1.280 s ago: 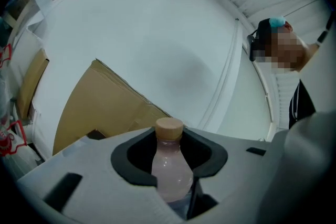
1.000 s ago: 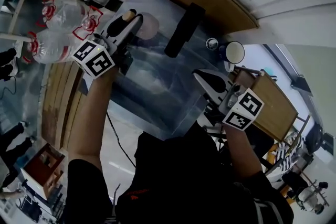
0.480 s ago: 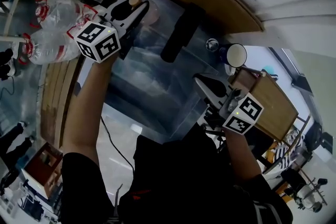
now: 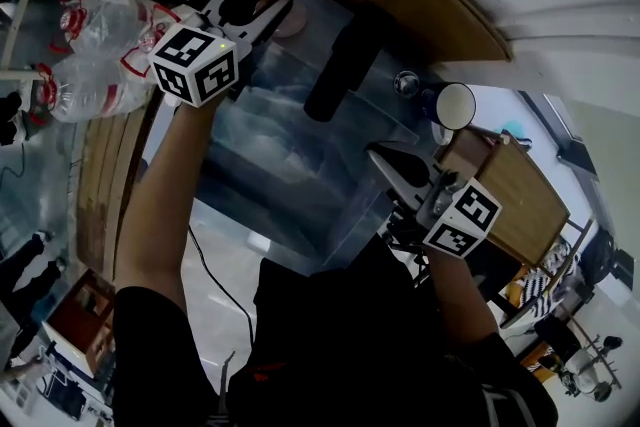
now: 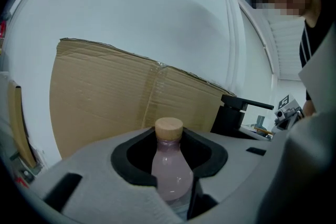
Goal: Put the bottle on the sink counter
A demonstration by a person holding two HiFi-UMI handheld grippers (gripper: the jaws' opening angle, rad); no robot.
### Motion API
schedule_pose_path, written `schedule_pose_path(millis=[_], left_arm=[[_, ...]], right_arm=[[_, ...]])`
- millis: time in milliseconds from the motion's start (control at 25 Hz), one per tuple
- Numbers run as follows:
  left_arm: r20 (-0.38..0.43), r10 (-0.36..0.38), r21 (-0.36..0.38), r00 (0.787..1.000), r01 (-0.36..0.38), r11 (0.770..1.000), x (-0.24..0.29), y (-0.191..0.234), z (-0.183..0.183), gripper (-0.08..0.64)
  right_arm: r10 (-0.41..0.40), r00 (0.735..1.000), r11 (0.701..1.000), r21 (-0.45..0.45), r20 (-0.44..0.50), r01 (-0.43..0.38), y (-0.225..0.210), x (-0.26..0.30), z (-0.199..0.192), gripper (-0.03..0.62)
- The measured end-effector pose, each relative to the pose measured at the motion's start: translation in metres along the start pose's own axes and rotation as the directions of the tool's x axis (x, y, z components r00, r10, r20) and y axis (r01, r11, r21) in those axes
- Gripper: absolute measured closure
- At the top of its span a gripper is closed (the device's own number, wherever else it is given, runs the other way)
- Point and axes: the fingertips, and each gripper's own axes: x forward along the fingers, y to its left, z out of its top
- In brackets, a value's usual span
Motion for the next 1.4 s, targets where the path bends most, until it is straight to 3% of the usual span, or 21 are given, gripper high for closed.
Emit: schedule_pose_path(millis=[960, 1400], left_arm=[[-0.086, 0.008, 0.207, 0.996, 0.01, 0.978, 0.02, -0.013, -0.011, 0.419], [-0.088, 0.002, 0.235, 0.996, 0.018, 0.972, 0.018, -0.016, -0.014, 0.419]], right_arm=[[-0.014, 1.0, 1.0, 0.008, -0.009, 0.014, -0.008, -0.006, -0.005, 0.588], [-0.023, 1.0, 1.0, 0.017, -0.001, 0.023, -0.01, -0.007, -0.005, 0.588]])
